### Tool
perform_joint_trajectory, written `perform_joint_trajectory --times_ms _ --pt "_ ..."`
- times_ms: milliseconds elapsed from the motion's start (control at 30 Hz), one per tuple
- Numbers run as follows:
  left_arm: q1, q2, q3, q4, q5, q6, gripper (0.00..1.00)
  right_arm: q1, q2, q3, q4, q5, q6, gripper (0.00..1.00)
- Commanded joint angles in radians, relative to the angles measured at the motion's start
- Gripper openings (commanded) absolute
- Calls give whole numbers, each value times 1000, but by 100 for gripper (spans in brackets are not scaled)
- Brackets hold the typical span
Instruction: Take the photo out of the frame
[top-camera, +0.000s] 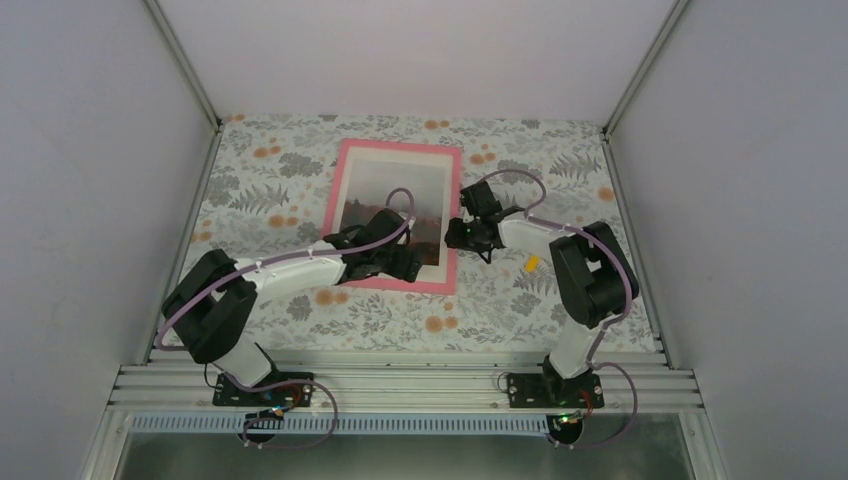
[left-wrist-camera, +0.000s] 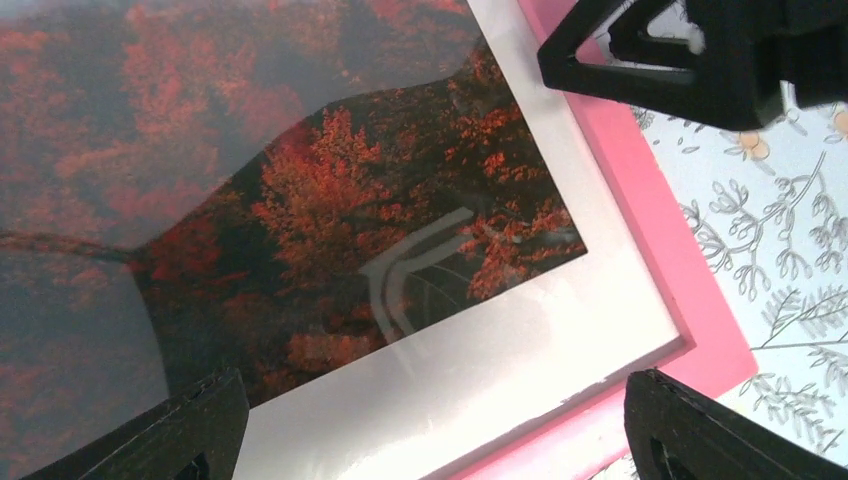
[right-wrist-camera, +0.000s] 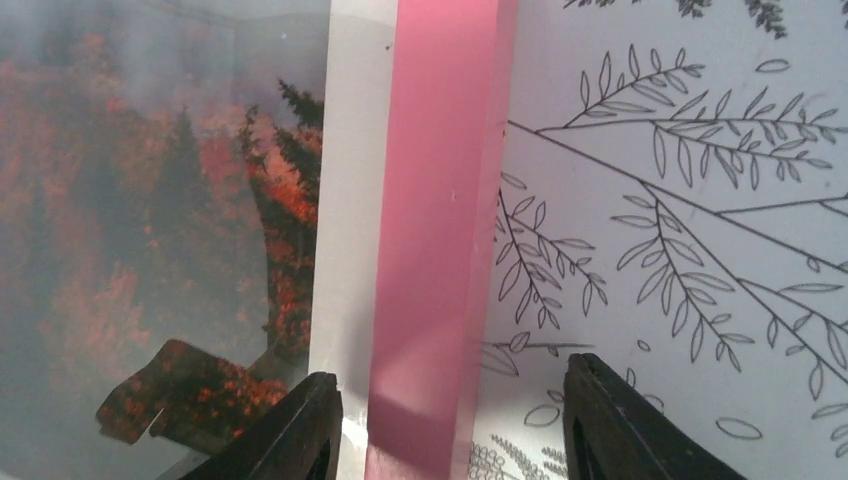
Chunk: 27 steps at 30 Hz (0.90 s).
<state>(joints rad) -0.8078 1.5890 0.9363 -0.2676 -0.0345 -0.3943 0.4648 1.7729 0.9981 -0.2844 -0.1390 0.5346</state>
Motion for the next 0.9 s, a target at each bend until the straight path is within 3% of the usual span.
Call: perform_joint_trajectory --times_ms 0,200,367,500,867 --pt "-29 -48 -36 -15 -115 96 94 27 50 57 -62 48 40 46" --pt "-55 -100 -75 -16 -181 189 97 38 96 111 -130 82 40 35" --pt "-131 -89 -76 29 -244 282 99 14 83 157 -188 112 -4 15" --pt "-183 -89 -82 79 -262 356 100 -18 59 204 -241 111 -48 5" --pt "-374 28 -60 125 -486 509 100 -76 26 313 -377 81 -145 4"
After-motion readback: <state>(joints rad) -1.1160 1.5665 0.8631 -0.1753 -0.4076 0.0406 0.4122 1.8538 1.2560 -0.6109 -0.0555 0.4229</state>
